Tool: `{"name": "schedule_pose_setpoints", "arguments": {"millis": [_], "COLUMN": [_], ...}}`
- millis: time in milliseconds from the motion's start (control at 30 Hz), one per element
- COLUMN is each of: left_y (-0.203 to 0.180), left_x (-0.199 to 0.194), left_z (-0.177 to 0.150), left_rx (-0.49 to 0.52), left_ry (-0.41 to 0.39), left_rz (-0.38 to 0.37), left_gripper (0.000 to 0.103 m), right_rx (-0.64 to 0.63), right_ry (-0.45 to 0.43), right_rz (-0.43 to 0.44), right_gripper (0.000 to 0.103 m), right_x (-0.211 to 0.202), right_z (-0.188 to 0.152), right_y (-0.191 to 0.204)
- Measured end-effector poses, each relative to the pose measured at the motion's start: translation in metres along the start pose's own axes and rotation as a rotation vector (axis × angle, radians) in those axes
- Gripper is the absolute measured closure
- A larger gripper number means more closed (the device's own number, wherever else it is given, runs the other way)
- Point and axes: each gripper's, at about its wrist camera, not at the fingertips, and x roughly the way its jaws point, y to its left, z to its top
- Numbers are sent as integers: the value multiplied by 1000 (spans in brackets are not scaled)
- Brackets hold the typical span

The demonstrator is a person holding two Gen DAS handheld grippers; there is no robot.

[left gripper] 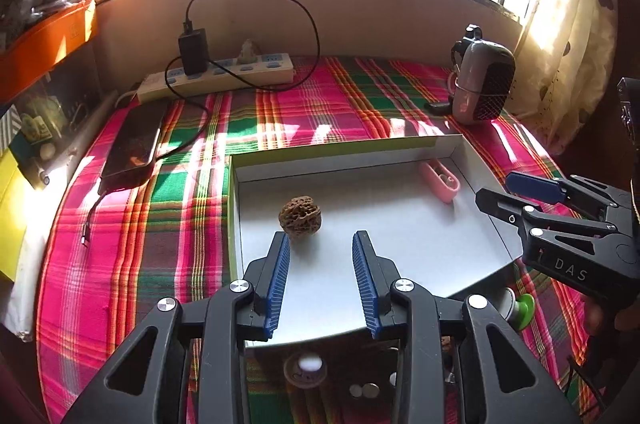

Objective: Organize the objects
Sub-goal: 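Open the left tool to drop the walnut while the right tool releases the clip into the box, then lower the left tool onto the small white jar and close it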

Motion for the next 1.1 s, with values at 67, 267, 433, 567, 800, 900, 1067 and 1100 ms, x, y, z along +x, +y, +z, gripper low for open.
{"name": "schedule_pose_setpoints", "arguments": {"millis": [67, 267, 433, 567, 800, 900, 1067, 1100], "left_y": [-4, -21, -40, -54, -74, -78, -86, -88], "left_x": [-12, -43, -58, -72, -87, -91, -91, -90], "left_z": [-9, -38, -68, -91, -119, -124, -133, -135], "left_rx": [13, 54, 111, 160, 230, 239, 257, 259], "left_ry": [-8, -13, 25, 45, 95, 104, 124, 132], "left_rz": [-16, -77, -171, -237, -341, -377, -391, -388], "left_gripper": [72, 72, 72, 72, 72, 72, 71, 71], "right_rx": [6, 15, 24, 32, 49, 53, 59, 61], "right_ry": [-8, -28, -32, -29, -27, -25, -23, -22], "right_rz": [3, 4, 4, 7, 11, 8, 7, 6], "right_gripper": [57, 57, 57, 57, 57, 57, 56, 56], "right_x": [-11, -41, -59, -68, -79, -81, -85, -85], "right_z": [-8, -37, -59, -76, -99, -105, -112, -113], "right_y": [0, 1, 2, 3, 4, 5, 6, 6]}}
